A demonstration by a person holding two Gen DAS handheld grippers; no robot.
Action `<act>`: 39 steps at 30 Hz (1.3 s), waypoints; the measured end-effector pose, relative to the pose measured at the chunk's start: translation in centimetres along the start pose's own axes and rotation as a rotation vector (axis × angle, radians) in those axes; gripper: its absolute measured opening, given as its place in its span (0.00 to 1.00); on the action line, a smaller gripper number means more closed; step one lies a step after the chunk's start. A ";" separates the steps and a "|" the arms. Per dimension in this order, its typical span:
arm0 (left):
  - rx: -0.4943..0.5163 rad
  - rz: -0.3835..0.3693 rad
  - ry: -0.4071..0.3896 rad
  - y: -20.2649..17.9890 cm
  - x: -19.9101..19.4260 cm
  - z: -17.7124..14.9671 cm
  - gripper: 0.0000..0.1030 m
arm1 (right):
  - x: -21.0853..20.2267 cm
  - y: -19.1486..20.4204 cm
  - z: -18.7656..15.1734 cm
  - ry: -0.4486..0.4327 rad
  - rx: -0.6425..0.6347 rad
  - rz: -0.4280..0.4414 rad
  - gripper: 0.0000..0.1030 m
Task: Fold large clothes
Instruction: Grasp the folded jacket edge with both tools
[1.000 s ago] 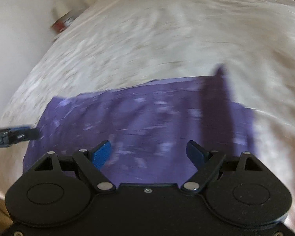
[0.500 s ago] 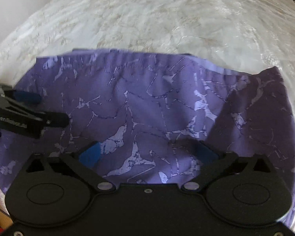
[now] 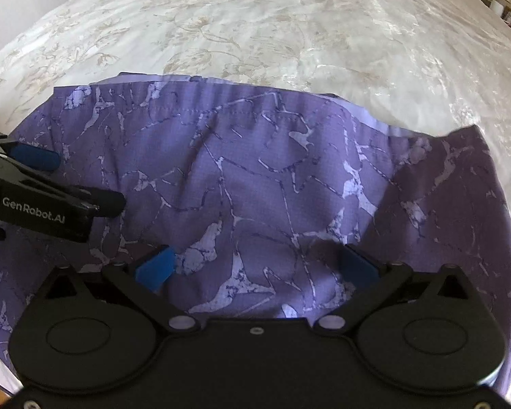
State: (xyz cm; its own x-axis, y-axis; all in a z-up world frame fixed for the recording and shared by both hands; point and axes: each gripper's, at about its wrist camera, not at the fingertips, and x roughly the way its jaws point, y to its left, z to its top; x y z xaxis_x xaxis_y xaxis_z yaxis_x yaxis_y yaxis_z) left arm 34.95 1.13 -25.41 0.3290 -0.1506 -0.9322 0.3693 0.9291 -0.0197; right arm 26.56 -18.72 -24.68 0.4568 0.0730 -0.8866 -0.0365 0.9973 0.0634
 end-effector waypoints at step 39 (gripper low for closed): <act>-0.310 -0.032 -0.193 -5.6 -0.5 2.7 0.26 | -11.2 -16.1 -7.9 -0.097 0.257 0.239 0.61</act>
State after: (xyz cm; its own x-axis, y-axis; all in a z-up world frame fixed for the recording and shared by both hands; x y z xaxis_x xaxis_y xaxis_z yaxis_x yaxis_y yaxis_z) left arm 35.09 -4.94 -23.85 0.4905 -0.2151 -0.8445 0.1109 0.9766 -0.1843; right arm 15.01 -35.59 -19.44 0.5448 0.2924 -0.7859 0.0660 0.9194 0.3878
